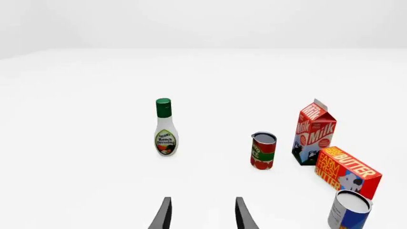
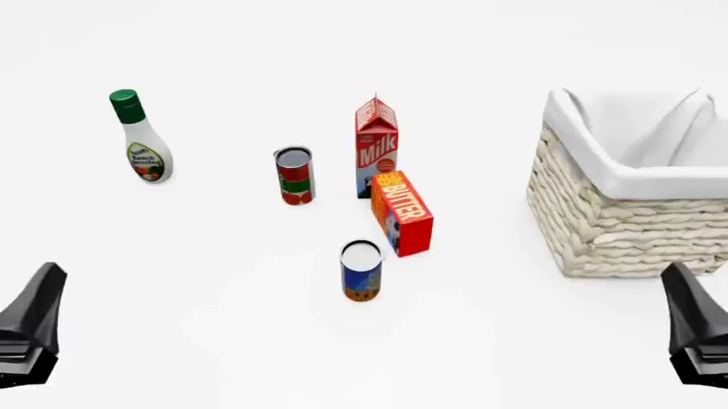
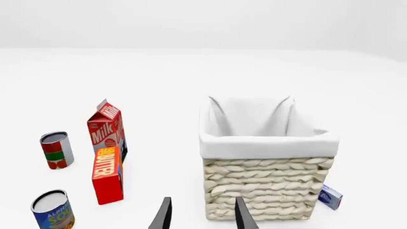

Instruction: Pick the alphabet soup and place it in the basket.

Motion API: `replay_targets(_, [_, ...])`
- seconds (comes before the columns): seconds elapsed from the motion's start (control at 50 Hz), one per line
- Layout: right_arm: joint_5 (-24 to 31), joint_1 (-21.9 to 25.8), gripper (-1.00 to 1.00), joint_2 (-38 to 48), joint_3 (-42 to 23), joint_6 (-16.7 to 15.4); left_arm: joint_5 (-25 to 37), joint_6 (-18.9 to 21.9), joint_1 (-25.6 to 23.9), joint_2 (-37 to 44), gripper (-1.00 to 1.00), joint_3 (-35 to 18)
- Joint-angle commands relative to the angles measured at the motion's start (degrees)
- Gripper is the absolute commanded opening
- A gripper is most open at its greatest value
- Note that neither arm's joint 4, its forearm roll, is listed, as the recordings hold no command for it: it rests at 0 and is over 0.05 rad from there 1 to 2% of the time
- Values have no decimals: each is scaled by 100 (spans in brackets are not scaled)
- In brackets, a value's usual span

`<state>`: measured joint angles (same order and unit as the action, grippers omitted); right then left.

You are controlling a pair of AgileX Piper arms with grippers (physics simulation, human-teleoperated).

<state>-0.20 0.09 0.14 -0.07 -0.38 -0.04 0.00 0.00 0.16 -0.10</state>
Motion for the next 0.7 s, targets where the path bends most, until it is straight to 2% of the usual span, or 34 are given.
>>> replay_targets(0.02, [17, -1, 100, 12, -14, 69, -6, 0, 0, 25, 100, -15])
replay_targets(0.42, [-129, 177, 100, 194, -120, 73, -6, 0, 0, 25, 100, -15])
replay_targets(0.7, [-84, 705, 100, 451, -651, -38, -6, 0, 0, 25, 100, -15])
